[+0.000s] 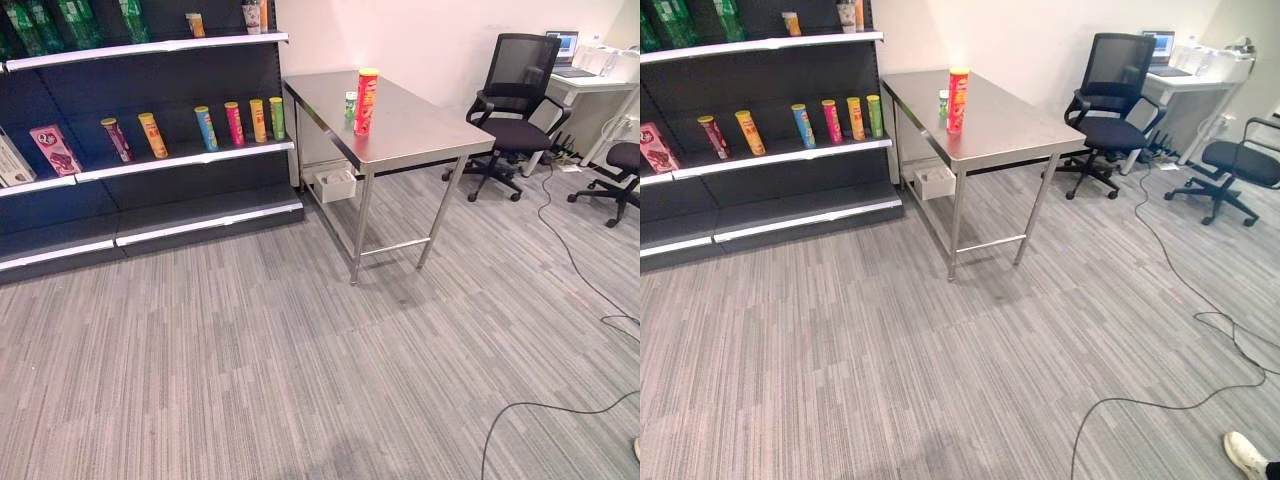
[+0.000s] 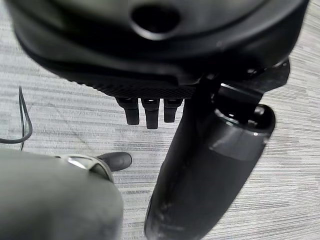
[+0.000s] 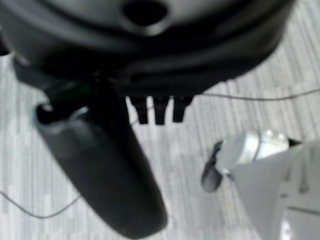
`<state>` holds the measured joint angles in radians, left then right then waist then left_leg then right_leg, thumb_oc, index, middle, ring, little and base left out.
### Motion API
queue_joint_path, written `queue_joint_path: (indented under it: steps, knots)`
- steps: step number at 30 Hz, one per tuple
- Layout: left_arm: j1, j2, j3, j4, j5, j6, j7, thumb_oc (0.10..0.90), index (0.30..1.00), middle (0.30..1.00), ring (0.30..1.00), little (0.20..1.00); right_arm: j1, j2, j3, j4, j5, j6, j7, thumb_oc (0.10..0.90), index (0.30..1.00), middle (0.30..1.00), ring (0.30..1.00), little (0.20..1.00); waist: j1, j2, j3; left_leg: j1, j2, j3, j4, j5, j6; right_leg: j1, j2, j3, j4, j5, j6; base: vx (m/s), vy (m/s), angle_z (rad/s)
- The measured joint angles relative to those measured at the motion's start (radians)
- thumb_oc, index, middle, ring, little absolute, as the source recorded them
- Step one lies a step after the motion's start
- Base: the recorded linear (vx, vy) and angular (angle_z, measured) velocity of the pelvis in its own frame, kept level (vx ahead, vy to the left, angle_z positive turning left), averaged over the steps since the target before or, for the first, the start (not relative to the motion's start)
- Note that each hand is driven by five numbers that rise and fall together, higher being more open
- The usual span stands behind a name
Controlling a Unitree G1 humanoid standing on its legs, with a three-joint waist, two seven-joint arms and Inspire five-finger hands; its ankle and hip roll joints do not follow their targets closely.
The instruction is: Put the goods on the table back onto the shelves and tidy them up.
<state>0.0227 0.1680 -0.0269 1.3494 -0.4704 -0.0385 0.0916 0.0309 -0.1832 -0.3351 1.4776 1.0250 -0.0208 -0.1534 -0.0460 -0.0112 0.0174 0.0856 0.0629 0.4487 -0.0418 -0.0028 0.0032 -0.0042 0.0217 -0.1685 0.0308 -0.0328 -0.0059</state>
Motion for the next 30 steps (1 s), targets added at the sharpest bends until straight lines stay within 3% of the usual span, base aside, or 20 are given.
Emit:
queue_joint_path:
  steps: [11,20,30]
  knots:
    - [-0.018,-0.004,0.007,0.007,-0.001,0.0,-0.017,0.8,0.9,0.9,0.9,0.9,0.002,0.0,0.018,0.001,-0.041,0.0,0.001,0.8,0.9,0.9,0.9,0.9,0.0,0.002,0.008,0.011,-0.001,0.006,-0.001,0.0,0.001,0.01,0.001,0.006,-0.003,-0.001,-0.002,0.01,-0.008,-0.02]
    - [-0.024,-0.017,-0.032,0.007,0.023,0.002,-0.063,0.8,0.9,0.9,0.9,0.9,0.003,-0.002,0.095,-0.002,-0.161,0.002,0.021,0.8,0.9,0.9,0.9,0.9,-0.006,0.037,-0.001,0.013,-0.001,0.006,0.0,0.0,0.0,0.012,0.001,0.007,-0.001,-0.002,-0.004,0.0,-0.001,0.0]
    - [0.003,0.01,-0.042,0.023,0.092,-0.001,-0.059,0.8,0.9,0.9,0.9,0.9,0.026,-0.002,0.095,-0.002,-0.181,-0.012,0.024,0.8,0.9,0.9,0.9,0.9,0.004,0.005,-0.013,0.013,0.001,-0.001,0.001,0.0,-0.001,0.016,0.002,0.0,0.0,-0.003,-0.005,0.0,-0.02,0.02]
